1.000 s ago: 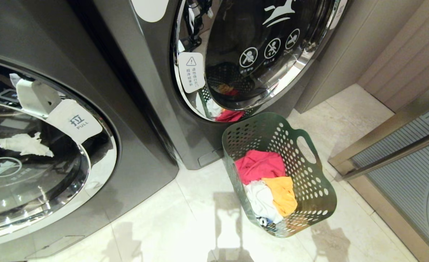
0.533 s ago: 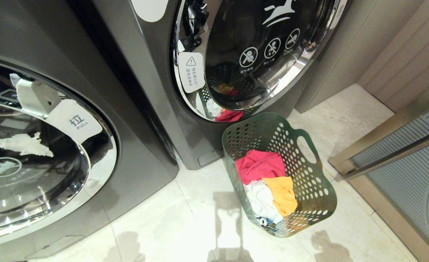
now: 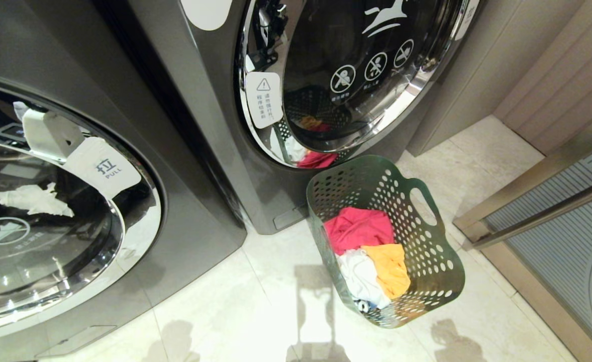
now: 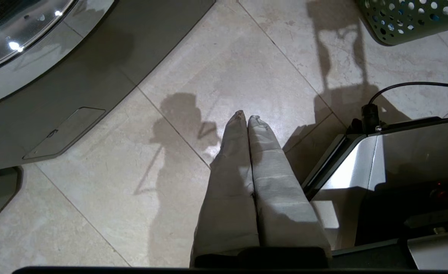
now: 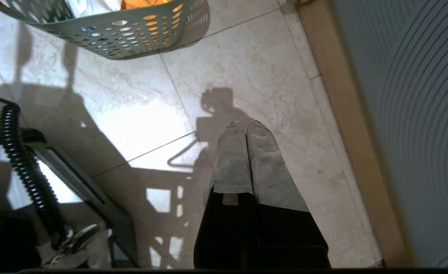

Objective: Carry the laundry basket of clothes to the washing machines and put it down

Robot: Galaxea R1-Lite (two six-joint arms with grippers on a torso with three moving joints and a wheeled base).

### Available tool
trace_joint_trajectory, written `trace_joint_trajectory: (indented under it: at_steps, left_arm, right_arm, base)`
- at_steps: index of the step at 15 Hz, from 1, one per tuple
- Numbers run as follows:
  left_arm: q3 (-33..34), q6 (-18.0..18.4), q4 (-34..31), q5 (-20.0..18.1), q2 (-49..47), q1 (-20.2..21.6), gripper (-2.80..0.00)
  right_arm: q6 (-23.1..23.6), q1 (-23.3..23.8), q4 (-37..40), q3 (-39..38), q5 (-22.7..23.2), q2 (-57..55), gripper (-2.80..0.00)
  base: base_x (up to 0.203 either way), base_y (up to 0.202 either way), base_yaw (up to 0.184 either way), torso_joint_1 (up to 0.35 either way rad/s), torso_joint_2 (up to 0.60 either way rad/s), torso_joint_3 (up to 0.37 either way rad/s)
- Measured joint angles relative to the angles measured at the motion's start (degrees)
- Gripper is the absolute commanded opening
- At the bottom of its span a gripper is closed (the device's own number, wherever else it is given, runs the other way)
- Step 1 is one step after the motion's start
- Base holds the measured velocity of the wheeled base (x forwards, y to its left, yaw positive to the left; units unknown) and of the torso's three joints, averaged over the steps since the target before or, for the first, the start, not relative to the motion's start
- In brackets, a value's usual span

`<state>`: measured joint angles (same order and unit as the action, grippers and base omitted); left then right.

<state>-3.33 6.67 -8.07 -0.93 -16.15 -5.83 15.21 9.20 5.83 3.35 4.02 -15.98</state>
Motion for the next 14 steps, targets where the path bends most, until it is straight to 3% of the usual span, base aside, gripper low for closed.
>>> trace_joint_trajectory:
  at_steps: [6, 8, 14]
  left_arm:
    - [-0.1, -0.2, -0.5, 0.1, -1.2, 2.5, -2.80]
    - [-0.1, -0.2, -0.6, 0.1, -1.9, 2.6, -2.80]
    - [-0.1, -0.5, -0.6, 0.2, -0.5, 3.0, -2.80]
  right_arm:
    - [-4.4, -1.4, 3.8, 0.6, -0.2, 0.0, -2.80]
    - [-8.1, -2.2, 3.9, 0.6, -1.1, 0.0, -2.80]
    - [-8.4, -8.4, 4.3, 0.7, -1.3, -1.5, -2.80]
  base:
    - [0.000, 0.000, 0.000, 0.000, 0.00, 0.000]
    - [0.000, 0.000, 0.000, 0.000, 0.00, 0.000]
    - [0.000, 0.000, 0.000, 0.000, 0.00, 0.000]
